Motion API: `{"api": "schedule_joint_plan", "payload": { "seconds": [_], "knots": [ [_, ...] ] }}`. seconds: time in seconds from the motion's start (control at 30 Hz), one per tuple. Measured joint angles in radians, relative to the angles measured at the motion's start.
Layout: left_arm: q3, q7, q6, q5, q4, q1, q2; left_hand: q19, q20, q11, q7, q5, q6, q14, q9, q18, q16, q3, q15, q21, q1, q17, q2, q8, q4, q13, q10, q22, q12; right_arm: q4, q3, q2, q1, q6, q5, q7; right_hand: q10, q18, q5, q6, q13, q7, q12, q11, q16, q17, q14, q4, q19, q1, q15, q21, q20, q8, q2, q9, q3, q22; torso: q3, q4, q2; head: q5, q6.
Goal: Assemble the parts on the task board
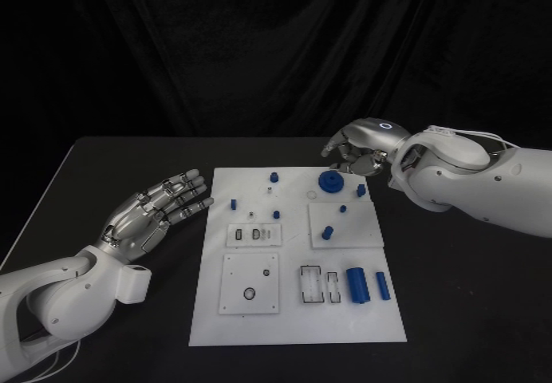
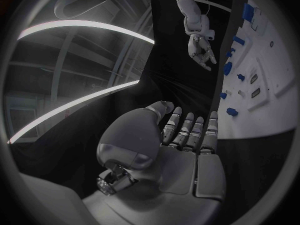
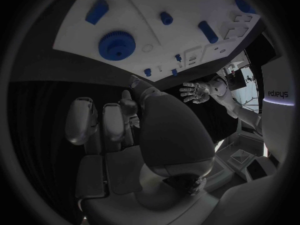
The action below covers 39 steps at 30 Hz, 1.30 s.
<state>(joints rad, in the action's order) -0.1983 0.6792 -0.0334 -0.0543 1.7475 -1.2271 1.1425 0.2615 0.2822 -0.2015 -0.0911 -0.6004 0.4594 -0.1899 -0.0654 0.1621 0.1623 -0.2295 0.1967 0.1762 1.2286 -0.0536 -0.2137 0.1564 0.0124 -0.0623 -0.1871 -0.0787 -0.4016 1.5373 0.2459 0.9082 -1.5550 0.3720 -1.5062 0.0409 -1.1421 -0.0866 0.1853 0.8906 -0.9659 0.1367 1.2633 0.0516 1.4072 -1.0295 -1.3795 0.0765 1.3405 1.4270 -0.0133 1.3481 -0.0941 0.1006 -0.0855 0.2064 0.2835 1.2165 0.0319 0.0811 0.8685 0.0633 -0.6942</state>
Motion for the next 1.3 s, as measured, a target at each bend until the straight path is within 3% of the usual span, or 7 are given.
{"api": "schedule_joint_plan", "payload": {
  "seconds": [0.17,0.3,0.43,0.53,0.63,0.83,1.3],
  "knots": [
    [-0.002,0.000,0.000,-0.002,-0.006,0.000,-0.011,0.000,0.000,0.000,0.000,0.000,0.000,0.000,0.000,0.000,0.000,-0.003,0.000,0.000,0.000,0.000,0.000,0.000,-0.003,0.000,0.000,0.000,0.000,0.017,0.001,0.043,0.009,-0.015,0.023,0.019,-0.216,0.002,0.000,0.021,-0.312,0.003,0.171,0.005,0.084,-0.256,-0.081,0.038,0.050,-0.048,0.007,0.051,-0.008,-0.003,-0.005,-0.001,-0.017,0.079,0.0012,-0.0024,-0.002,0.003,-0.003],
    [-0.003,0.000,-0.002,-0.003,-0.009,0.000,-0.020,0.000,0.000,0.000,0.000,0.000,0.000,-0.002,0.000,0.000,0.004,-0.003,-0.002,0.002,0.000,0.000,0.000,0.000,-0.003,0.000,0.000,0.000,0.000,0.012,0.003,0.051,0.022,-0.022,0.037,0.043,-0.313,0.026,0.000,0.030,-0.342,0.001,0.236,0.009,0.122,-0.279,-0.082,0.065,0.101,-0.088,0.008,0.101,-0.011,-0.007,-0.004,-0.001,-0.039,0.092,0.0018,-0.0031,-0.002,0.004,-0.003],
    [-0.004,0.000,-0.004,-0.004,-0.013,0.000,-0.021,0.000,0.000,0.001,0.000,0.000,0.000,-0.007,0.000,0.000,0.004,-0.003,0.000,0.004,0.000,-0.001,0.000,0.000,-0.003,0.000,0.001,0.000,0.000,0.003,0.003,0.047,0.029,-0.024,0.044,0.065,-0.320,0.050,0.012,0.032,-0.342,0.000,0.271,0.009,0.142,-0.279,-0.082,0.084,0.120,-0.116,0.008,0.146,-0.013,-0.013,-0.011,-0.002,-0.057,0.092,0.0016,-0.0034,-0.002,0.006,-0.002],
    [-0.005,0.000,-0.005,-0.004,-0.015,0.000,-0.022,0.000,0.000,0.001,0.000,0.000,0.000,-0.007,0.000,0.000,0.004,-0.003,0.000,0.004,0.000,-0.001,0.000,0.000,-0.003,0.000,0.001,0.000,0.000,-0.004,0.003,0.041,0.034,-0.023,0.044,0.079,-0.320,0.048,0.024,0.044,-0.342,-0.002,0.286,0.009,0.150,-0.279,-0.082,0.095,0.120,-0.134,0.008,0.158,-0.013,-0.013,-0.014,-0.002,-0.068,0.092,0.0013,-0.0035,-0.002,0.005,-0.003],
    [-0.005,0.000,-0.006,-0.005,-0.016,0.000,-0.022,0.000,0.000,0.001,0.000,0.000,0.000,-0.007,0.000,0.000,0.004,-0.003,0.000,0.004,0.000,-0.001,0.000,0.000,-0.003,0.000,0.001,0.000,0.000,-0.008,0.003,0.034,0.037,-0.023,0.043,0.088,-0.324,0.064,0.046,0.044,-0.342,-0.011,0.305,-0.007,0.161,-0.279,-0.087,0.089,0.127,-0.148,0.003,0.194,-0.007,-0.027,-0.020,-0.002,-0.085,0.092,0.0013,-0.0022,-0.002,0.006,-0.005],
    [-0.005,0.000,-0.007,-0.005,-0.018,0.000,-0.021,0.000,0.000,0.001,0.000,0.000,0.000,-0.007,0.000,0.000,0.004,-0.003,0.000,0.004,0.000,-0.001,0.000,0.000,-0.003,0.000,0.001,0.000,0.000,-0.017,0.002,0.018,0.043,-0.023,0.029,0.106,-0.323,0.080,0.046,-0.070,-0.342,-0.019,0.305,-0.016,0.161,-0.278,-0.086,0.071,0.126,-0.146,-0.009,0.217,0.005,-0.036,-0.018,-0.033,-0.089,0.091,0.0008,-0.0025,-0.001,0.007,-0.004],
    [-0.007,0.000,-0.009,-0.006,-0.023,0.000,-0.023,0.000,0.000,0.001,0.000,0.000,0.000,-0.007,0.000,0.000,0.004,-0.008,0.000,0.004,0.000,-0.001,0.000,0.000,-0.003,0.000,0.001,0.000,0.000,-0.037,0.002,-0.013,0.058,-0.024,0.004,0.123,-0.323,0.079,0.030,-0.053,-0.342,-0.009,0.305,-0.016,0.161,-0.278,-0.086,0.063,0.126,-0.145,-0.009,0.217,0.005,-0.023,-0.004,-0.037,-0.092,0.091,0.0019,-0.0021,-0.002,0.008,-0.004]
  ]
}}
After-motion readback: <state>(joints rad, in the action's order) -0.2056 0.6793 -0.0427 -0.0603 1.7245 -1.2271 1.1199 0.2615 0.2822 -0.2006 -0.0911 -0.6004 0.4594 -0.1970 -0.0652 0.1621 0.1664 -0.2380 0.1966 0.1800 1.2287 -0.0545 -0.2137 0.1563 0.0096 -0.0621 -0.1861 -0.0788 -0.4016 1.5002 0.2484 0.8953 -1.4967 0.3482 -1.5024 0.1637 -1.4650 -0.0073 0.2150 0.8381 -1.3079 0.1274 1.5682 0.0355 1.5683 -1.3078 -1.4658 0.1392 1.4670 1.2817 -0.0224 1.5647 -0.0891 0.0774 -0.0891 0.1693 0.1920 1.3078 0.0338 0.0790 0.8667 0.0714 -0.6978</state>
